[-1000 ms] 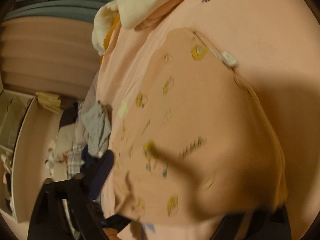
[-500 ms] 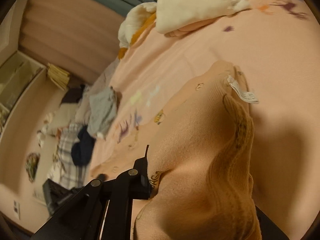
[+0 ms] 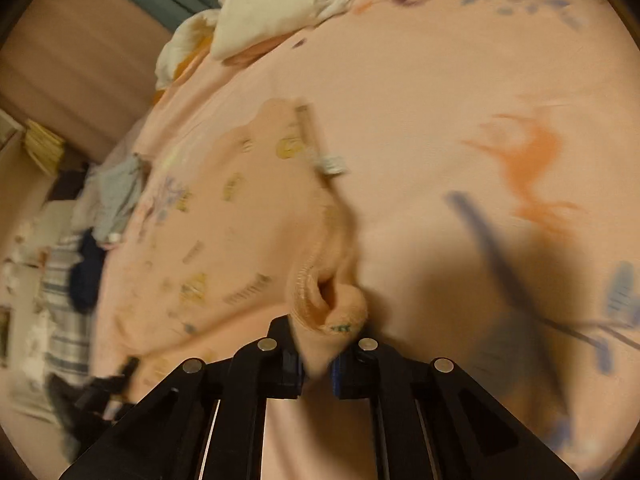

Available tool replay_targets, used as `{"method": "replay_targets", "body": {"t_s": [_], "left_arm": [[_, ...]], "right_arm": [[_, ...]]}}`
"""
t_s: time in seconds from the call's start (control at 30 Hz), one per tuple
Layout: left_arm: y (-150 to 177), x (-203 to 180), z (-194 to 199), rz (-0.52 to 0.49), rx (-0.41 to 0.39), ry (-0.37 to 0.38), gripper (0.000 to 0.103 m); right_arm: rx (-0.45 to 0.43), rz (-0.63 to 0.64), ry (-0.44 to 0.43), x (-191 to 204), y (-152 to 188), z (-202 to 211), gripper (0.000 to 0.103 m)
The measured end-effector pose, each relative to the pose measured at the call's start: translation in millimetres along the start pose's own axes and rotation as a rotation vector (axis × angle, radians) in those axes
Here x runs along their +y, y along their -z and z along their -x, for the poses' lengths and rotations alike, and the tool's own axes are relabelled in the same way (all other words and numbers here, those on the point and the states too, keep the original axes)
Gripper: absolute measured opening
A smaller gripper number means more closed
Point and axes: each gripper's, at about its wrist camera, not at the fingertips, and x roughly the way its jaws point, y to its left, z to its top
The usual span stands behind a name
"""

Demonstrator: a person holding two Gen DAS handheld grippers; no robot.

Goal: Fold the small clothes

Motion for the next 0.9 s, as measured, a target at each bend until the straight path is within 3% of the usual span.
{"method": "replay_targets", "body": {"t_s": [0.13,0.33,0.5,0.77,0.9], "left_arm": [[-6,7,0,0.003,0.045,0.049,0.015],[6,6,8,-0.075,0.005,0.016,0.014],[10,10,9,-0.125,-0.014,0.016,0.014],[3,23,9,-0.04,0.018,0.104,0.015],[2,17,8,-0.056,0.019,0.103,0.023]], "right_arm": [[0.0,-0.084,-0.051,-11,0,-3,0.006],[-0.027,0.016,0.094,12,5,-2,0.006],[-0.035,-0.029,0.085,1,5,1,0.006],[0.003,-0.037,0.113,2,10,17,0.008],[-0.042,0.079,0.16,32,10,38,0.008]]}}
